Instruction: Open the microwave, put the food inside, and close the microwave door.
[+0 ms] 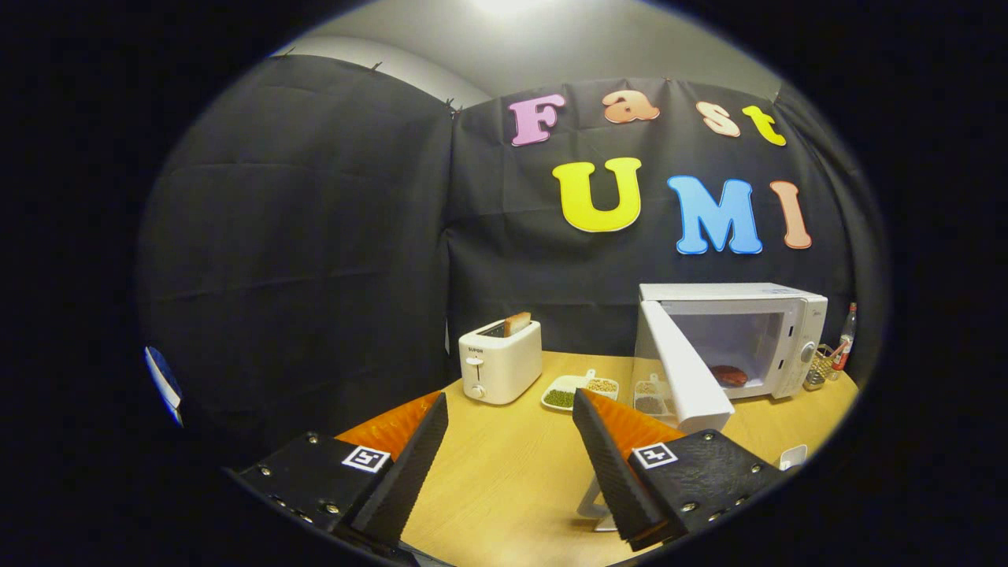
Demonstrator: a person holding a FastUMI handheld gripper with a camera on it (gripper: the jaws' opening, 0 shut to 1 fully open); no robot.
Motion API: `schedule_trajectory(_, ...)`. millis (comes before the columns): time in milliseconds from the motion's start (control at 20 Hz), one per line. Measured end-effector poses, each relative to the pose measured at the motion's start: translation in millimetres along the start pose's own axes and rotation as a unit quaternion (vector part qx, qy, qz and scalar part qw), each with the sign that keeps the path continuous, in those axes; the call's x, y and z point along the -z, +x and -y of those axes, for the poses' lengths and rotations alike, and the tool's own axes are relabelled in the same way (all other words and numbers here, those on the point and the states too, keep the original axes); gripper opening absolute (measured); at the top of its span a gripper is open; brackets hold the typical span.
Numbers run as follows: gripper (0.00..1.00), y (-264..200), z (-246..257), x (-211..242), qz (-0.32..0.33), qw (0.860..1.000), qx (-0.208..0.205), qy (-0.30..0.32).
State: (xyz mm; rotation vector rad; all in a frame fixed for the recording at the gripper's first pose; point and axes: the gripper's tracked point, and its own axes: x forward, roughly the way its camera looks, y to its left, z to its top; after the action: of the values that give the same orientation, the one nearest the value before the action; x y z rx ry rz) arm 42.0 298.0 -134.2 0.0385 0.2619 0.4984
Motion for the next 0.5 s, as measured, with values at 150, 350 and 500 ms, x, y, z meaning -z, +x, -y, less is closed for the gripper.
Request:
schedule_trajectory(150,0.87,2.4,5.4,23.3,-0.028,0.999,0.009,-0.016)
schedule_trajectory(350,0.41,-0.3,29.0,49.0,-0.06,0.997,0.051,-0.002)
schedule_trajectory(500,0.02,-3.1,35.8,53.6,-0.059,0.997,0.046,0.024)
